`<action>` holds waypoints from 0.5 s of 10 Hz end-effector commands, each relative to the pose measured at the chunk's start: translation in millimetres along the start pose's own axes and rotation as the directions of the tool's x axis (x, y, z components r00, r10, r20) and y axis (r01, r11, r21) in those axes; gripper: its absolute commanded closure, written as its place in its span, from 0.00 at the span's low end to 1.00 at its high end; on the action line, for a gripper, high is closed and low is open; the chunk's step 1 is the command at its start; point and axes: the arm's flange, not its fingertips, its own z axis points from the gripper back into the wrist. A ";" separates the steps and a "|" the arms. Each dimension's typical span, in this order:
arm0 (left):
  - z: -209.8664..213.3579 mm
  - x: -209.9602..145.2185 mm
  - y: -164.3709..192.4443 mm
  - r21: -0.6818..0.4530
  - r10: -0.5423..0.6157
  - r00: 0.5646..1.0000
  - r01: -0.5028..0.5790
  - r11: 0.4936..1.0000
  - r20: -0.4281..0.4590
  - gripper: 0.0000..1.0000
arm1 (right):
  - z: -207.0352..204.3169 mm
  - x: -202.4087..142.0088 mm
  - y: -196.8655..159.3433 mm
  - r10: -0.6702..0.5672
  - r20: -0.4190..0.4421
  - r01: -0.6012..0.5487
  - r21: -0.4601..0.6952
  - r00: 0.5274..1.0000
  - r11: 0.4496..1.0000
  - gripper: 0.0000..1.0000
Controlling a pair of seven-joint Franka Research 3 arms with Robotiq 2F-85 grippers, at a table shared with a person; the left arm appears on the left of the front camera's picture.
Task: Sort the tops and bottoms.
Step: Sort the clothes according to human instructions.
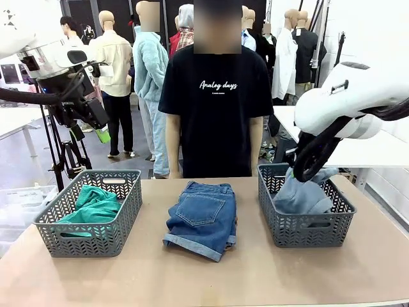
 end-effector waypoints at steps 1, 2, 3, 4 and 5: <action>1.3 -0.2 0.2 0.001 0.012 1.000 -0.012 1.000 0.007 0.00 | -6.9 5.9 -2.1 0.020 -0.063 -0.016 0.054 0.998 0.998 1.00; 1.3 -0.2 0.2 0.001 0.012 1.000 -0.012 1.000 0.007 0.00 | -11.0 3.2 1.7 0.034 -0.086 -0.026 0.092 0.996 0.995 1.00; 1.3 -0.2 0.2 0.001 0.012 1.000 -0.012 1.000 0.007 0.00 | -9.5 0.1 6.4 0.050 -0.087 -0.041 0.097 0.995 0.994 1.00; 1.3 -0.2 0.2 0.001 0.012 1.000 -0.012 1.000 0.007 0.00 | -8.5 2.1 1.8 0.030 -0.084 -0.022 0.095 0.996 0.995 1.00; 1.3 -0.2 0.2 0.001 0.012 1.000 -0.012 1.000 0.007 0.00 | -9.6 1.9 0.4 0.029 -0.096 -0.018 0.115 0.995 0.993 1.00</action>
